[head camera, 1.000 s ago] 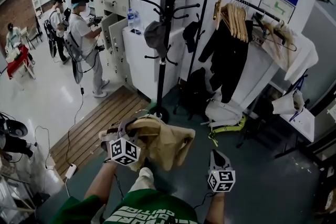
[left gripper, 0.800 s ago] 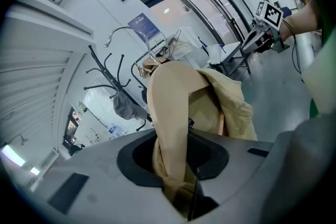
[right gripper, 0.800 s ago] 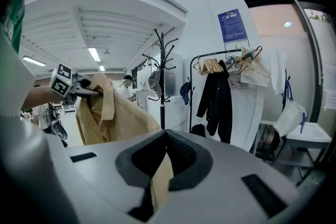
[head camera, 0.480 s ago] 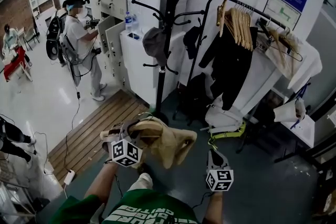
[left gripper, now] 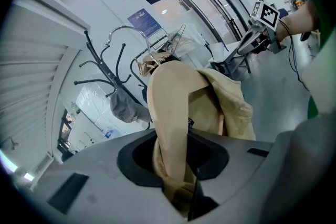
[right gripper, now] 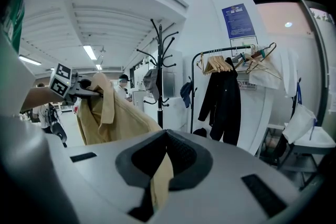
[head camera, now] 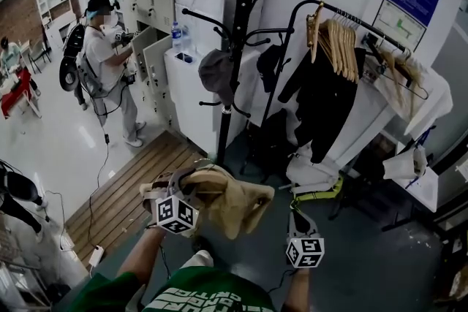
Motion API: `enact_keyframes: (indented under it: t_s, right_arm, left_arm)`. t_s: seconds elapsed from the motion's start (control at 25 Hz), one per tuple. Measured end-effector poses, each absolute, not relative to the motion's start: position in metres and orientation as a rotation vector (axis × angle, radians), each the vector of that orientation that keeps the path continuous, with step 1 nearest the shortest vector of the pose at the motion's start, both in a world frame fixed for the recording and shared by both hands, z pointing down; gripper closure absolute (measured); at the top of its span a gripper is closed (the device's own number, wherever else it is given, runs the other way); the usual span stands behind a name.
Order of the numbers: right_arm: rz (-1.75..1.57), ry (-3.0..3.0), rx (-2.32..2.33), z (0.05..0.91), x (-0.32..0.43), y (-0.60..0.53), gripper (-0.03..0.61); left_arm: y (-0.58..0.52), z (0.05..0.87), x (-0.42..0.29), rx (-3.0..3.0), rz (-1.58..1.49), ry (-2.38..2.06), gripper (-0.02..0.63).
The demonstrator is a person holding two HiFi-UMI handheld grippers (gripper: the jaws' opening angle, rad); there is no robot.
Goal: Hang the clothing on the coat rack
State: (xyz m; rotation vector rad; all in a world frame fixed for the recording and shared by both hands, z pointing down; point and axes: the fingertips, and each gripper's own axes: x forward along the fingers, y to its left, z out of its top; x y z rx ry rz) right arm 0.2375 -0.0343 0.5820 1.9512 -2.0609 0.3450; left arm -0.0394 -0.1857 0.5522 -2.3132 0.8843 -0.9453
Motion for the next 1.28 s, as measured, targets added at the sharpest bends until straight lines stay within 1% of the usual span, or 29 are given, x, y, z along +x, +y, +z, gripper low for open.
enact_keyframes:
  t_s: [0.64,1.08,1.28]
  right_arm:
    - [0.331,-2.025,1.977,0.572,0.209,-0.114,0.571]
    - [0.331,-2.038,2.001,0.571,0.18,-0.156,0.571]
    - [0.324,-2.052,1.989,0.57,0.182,-0.171,0.571]
  left_arm:
    - [-0.269,0.546,-0.046,-2.341,-0.891,0.809,0.512]
    - [-0.306,0.538,-0.051,-2.324,-0.874,0.765,0.512]
    - [-0.317,0.539,-0.05,-2.318,-0.882,0.768,0.512]
